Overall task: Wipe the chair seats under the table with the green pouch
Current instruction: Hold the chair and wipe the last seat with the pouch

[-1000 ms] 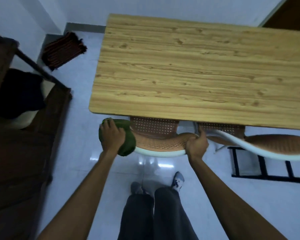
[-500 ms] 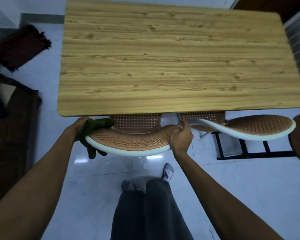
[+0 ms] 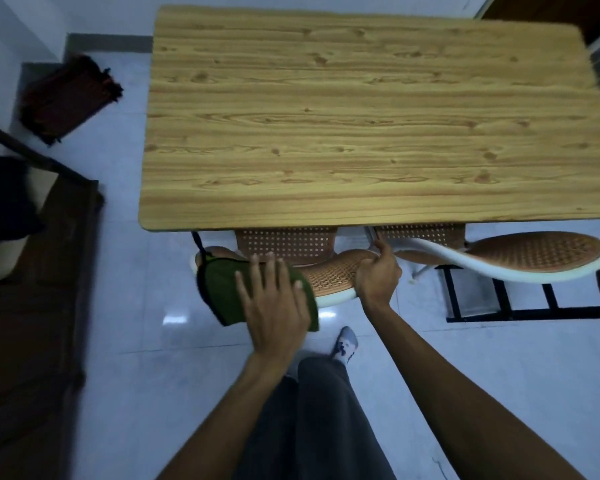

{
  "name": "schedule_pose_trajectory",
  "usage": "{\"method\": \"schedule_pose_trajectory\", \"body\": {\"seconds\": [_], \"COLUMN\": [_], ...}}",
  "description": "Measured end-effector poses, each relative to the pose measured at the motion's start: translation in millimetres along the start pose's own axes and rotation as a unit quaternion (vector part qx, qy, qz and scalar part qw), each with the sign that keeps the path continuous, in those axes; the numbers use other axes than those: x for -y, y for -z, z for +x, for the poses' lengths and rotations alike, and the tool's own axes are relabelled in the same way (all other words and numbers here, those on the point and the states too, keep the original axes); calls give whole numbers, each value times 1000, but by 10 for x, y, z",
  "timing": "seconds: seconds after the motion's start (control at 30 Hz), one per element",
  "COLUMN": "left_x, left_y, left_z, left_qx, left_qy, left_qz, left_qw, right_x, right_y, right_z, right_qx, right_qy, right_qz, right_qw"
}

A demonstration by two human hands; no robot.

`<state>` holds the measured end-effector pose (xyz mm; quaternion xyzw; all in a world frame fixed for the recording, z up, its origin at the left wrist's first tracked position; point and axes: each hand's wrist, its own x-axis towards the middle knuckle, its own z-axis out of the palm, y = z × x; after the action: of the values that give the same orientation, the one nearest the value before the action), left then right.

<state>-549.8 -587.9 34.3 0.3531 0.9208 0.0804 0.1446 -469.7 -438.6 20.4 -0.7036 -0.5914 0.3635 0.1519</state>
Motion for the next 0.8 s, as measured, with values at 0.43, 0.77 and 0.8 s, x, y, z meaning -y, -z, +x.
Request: {"method": "schedule_pose_trajectory", "body": {"seconds": [0.43,0.77,0.8], "left_x": [1041,1578,1586], "left_y": [2,205,244], "left_z": [171,932,976], "left_qx": [-56,131,156], "left_qy": [-12,194,201], "left_qz": [-120,-509,-520], "left_qw": [991,828,816], "right_x": [-36,-92,-96], "right_y": [-26,-60,-67], "right_z": [25,57,61], "right_qx": [-4,-22,-23], "right_qy": [6,6,7], "right_qz": [6,19,17], "right_qw": [1000,1000,1000]}}
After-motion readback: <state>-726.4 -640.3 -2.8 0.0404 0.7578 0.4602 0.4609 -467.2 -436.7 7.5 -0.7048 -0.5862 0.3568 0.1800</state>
